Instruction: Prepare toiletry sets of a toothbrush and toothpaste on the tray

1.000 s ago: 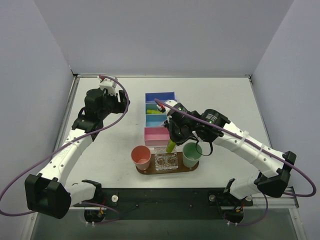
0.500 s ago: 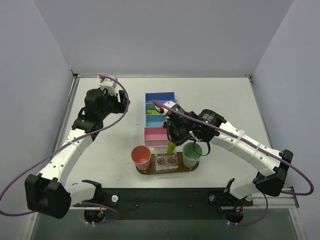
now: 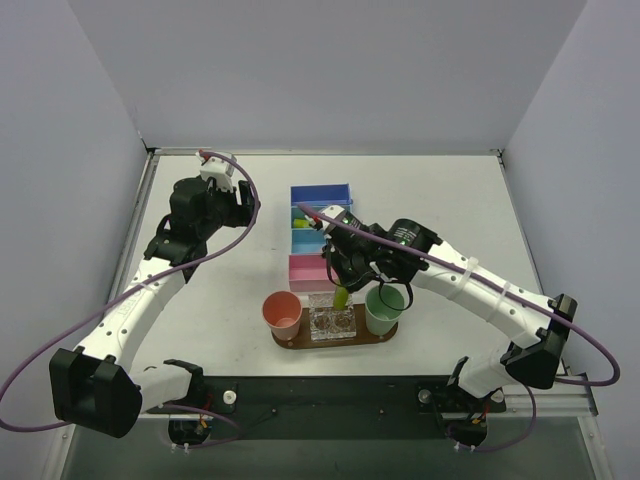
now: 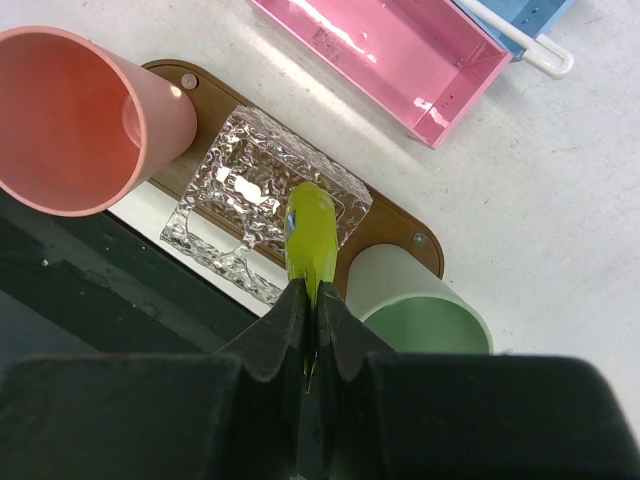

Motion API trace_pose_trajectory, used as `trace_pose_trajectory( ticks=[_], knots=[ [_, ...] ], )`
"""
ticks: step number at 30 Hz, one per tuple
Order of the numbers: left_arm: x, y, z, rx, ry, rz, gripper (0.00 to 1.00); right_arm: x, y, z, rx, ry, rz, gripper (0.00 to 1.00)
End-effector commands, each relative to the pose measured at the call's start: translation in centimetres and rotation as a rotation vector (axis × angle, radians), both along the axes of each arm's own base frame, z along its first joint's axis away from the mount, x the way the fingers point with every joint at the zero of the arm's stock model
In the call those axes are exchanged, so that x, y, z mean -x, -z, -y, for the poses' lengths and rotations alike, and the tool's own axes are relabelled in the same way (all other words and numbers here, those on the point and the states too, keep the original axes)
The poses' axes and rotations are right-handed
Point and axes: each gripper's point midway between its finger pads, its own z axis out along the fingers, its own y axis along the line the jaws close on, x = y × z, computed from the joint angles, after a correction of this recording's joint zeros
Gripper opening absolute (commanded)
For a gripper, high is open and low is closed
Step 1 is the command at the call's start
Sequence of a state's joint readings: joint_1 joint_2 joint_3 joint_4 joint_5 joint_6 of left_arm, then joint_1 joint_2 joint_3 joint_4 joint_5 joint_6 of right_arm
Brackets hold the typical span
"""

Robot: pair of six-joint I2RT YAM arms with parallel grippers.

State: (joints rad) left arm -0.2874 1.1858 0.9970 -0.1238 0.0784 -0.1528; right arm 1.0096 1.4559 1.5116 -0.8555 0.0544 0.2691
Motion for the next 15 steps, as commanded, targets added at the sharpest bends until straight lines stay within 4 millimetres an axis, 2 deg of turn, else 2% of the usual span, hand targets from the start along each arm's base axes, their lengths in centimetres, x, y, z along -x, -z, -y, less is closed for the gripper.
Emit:
trace_pose_trajectory(
  ticks=[1,15],
  knots=[
    [0.1,-2.3,-0.2,0.008,-0.007,0.067,0.73,-0.3,0.4,0.0,0.019,0.014,0.019,0.00],
    [0.1,-2.3,-0.2,0.006,-0.010,0.069,0.73,-0.1,1.8,-0.2,0.036,0.008,-0.001,0.00]
  ],
)
